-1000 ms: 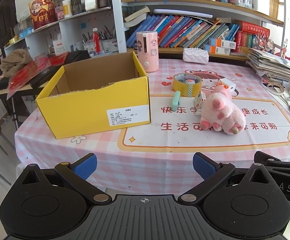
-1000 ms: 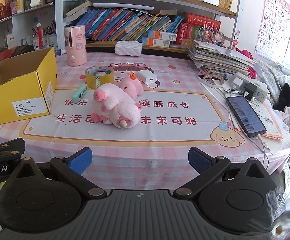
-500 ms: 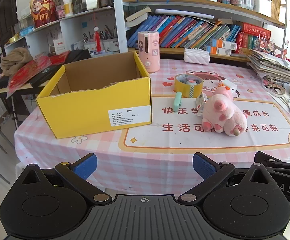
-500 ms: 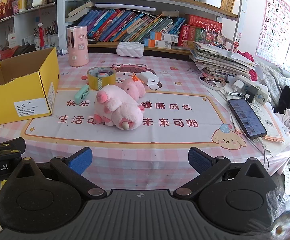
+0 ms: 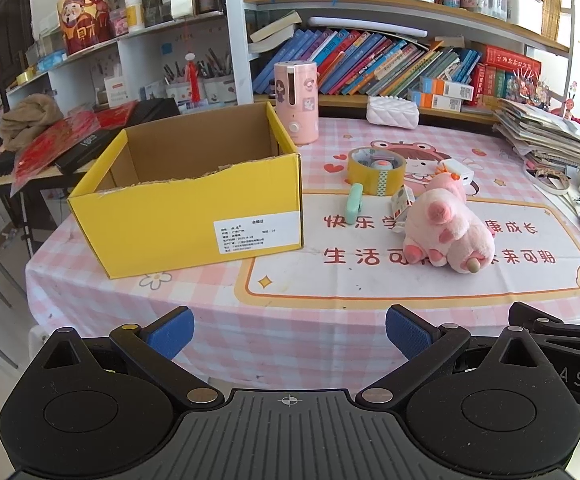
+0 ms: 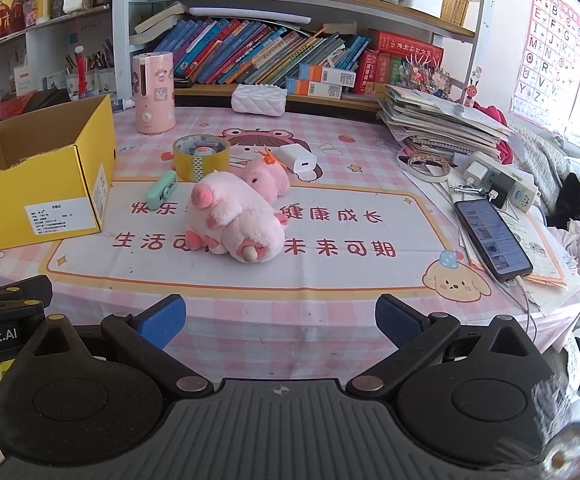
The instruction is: Organize objects
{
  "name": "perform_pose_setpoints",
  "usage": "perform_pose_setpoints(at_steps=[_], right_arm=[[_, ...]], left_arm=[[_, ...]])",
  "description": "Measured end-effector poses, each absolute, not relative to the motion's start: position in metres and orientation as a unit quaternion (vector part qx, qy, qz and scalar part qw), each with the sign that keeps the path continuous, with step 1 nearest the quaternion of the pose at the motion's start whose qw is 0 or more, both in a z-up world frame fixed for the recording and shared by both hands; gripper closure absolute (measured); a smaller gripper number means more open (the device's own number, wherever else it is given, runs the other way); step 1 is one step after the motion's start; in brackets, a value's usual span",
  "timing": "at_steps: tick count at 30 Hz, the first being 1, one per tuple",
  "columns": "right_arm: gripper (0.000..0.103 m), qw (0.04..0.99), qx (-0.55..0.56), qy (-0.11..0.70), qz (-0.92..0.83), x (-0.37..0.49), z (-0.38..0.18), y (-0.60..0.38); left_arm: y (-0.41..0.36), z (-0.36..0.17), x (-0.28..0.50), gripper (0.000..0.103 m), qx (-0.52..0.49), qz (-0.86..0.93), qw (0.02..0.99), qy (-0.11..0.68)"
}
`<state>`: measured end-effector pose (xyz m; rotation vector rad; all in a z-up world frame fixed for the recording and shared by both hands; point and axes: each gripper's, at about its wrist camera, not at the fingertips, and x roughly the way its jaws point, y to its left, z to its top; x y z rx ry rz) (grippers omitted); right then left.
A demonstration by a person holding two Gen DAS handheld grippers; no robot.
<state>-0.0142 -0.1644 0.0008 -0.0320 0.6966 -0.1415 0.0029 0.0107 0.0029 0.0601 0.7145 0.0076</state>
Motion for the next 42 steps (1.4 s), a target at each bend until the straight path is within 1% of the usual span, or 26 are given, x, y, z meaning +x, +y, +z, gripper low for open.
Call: perform_pose_setpoints(at_steps=[22, 29, 39, 42], right_arm=[[0.002, 0.938, -0.017, 0.339, -0.071, -0.0108, 0.001, -0.1591], [0.006, 0.939, -0.017, 0.338, -0.068, -0.0114, 0.0013, -0.1588], [0.006, 0.938, -0.018, 0.339, -0.068, -0.0108, 0.0003, -0.1588], [0.009, 0.937, -0.014, 0.343, -0.061, -0.0093, -0.001, -0.16]], left_arm=[[0.0142, 0.0014, 0.0066, 0.0, 0.023, -0.008, 0.937, 0.349], [0.0138, 0.0011, 0.0062, 0.0, 0.022, -0.011, 0.937, 0.348], [0.0127, 0.0004, 0.0093, 0.001, 0.017, -0.014, 0.936, 0.352], [0.0113, -0.0003, 0.0115, 0.001, 0.015, -0.014, 0.935, 0.354]])
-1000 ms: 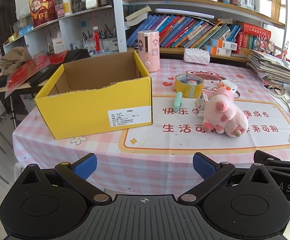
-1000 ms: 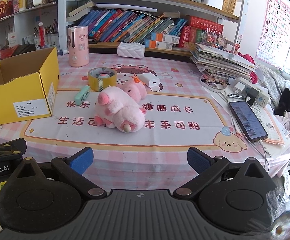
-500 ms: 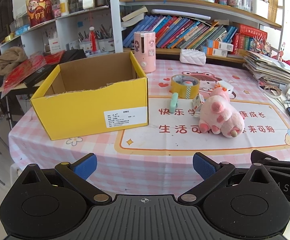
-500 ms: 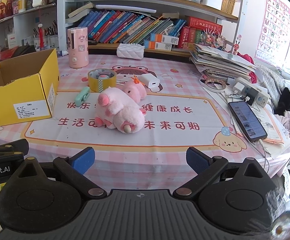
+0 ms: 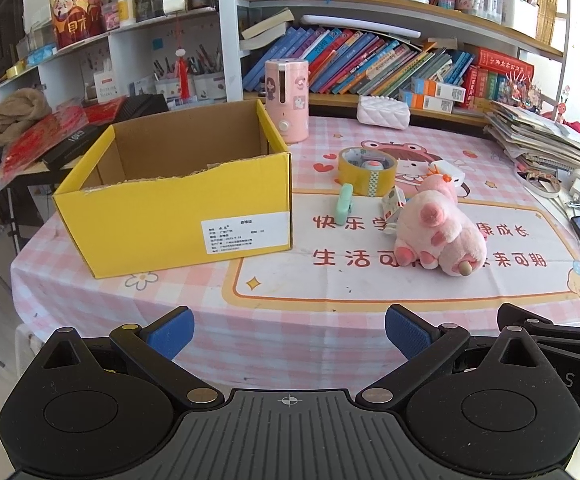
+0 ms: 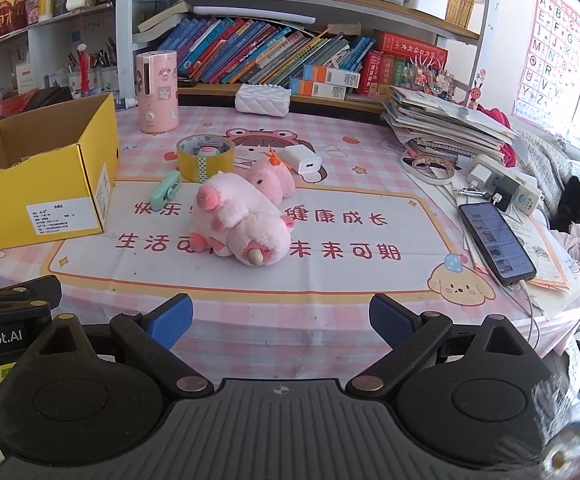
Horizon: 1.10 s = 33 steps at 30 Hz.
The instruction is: Organize objects
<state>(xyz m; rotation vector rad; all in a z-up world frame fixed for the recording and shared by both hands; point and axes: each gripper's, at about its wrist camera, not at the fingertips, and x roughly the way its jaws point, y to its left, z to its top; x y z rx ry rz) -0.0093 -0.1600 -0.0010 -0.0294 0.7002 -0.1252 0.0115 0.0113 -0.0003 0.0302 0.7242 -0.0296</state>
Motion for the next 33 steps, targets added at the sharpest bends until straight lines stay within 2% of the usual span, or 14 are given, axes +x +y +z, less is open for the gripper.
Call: perform_pose_setpoints(at_steps=[5, 33], right_arm=[[0.015, 0.935, -0.023, 0.349, -0.05, -0.004, -0.002, -0.161], [0.021, 0.929, -0.092, 0.352, 0.074, 0.081, -0.015, -0.187]], left_arm=[[0.009, -0.002, 0.017, 0.001, 0.008, -0.012, 0.931, 0.364], [0.003, -0.01, 0.059, 0.001, -0.054, 0.081, 0.919, 0.382]])
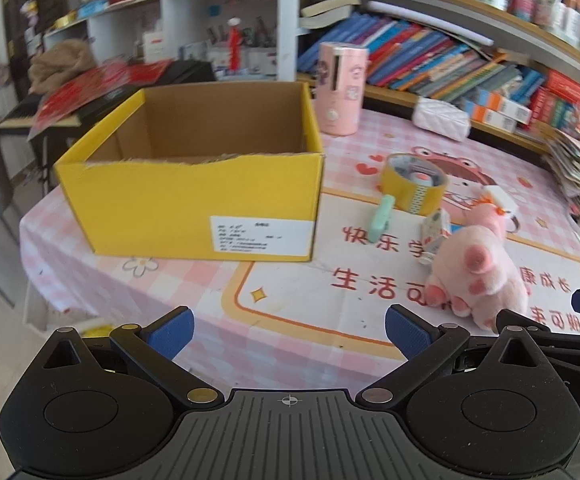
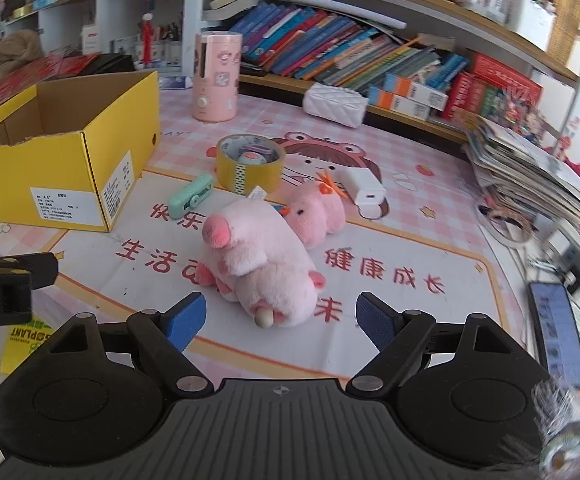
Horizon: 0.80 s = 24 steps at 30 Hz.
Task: Organize objects
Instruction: 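Reach the right tool to the large pink plush pig and close on it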
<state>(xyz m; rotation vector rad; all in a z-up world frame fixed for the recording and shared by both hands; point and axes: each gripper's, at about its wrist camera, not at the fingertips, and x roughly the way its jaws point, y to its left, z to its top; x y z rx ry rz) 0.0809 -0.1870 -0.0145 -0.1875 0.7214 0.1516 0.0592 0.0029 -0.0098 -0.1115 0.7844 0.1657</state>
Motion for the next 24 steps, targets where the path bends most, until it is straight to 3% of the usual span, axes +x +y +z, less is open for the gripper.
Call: perform_pose_setpoints(at_steps=[13, 15, 19, 24], right_arm=[[0.021, 0.907, -0.186, 0.349, 0.146, 0.142, -0.046, -0.169], [0.024, 0.9, -0.196, 0.354, 0.16, 0.148, -0.053, -0.168], [0.042, 0.898, -0.186, 0.352, 0.188, 0.149, -0.052, -0.178], [0.044, 0.93, -0.112, 0.32, 0.142, 0.14, -0.016, -0.223]], left_arm=[[0.006, -0.008, 0.066, 0.001, -0.07, 0.131, 0.916, 0.374], [0.004, -0.008, 0.069, 0.001, -0.073, 0.126, 0.917, 0.371], [-0.009, -0.008, 0.079, 0.001, -0.071, 0.103, 0.921, 0.368], [-0.036, -0.013, 0.101, 0.002, -0.056, 0.06, 0.924, 0.373]])
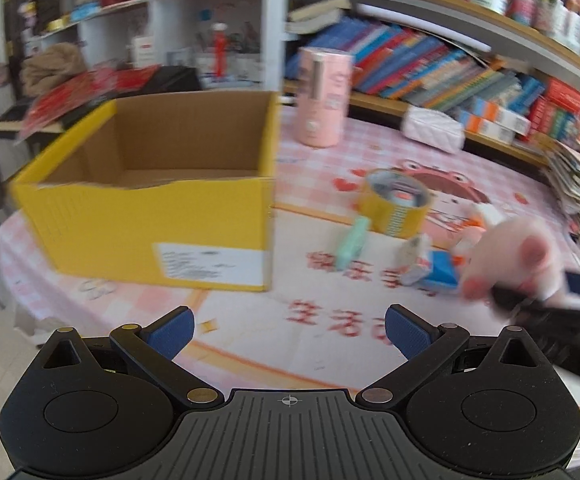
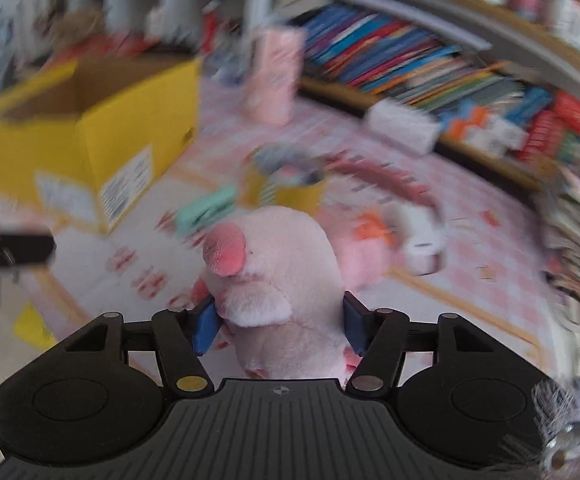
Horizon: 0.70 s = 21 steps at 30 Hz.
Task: Organize objects
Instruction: 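Reach the right tool to the large pink plush pig and close on it, then grasp the small pink plush chick with the left tool while the right tool lifts the pig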
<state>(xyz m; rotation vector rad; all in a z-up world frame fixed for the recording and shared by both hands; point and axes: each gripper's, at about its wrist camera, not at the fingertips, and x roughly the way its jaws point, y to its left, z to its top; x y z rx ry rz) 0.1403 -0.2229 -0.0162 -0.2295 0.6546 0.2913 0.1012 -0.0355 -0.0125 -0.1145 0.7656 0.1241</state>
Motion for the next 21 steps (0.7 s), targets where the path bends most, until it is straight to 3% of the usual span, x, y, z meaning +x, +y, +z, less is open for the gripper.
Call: perform_pose_setpoints(at_steps=[10, 21], right_arm=[[0.043, 0.951, -0.027, 0.309, 0.006, 0.149, 0.005, -0.3], [0.043, 0.949, -0.002, 0.311, -0.055, 0.155, 0.004, -0.347]], left_arm=[[-0.121, -0.019, 0.162, 0.031, 0.031, -0.071, 0.925, 0.372], [-0.192, -0.052, 0.233, 0.032, 0.145, -0.131, 0.904, 0.381]])
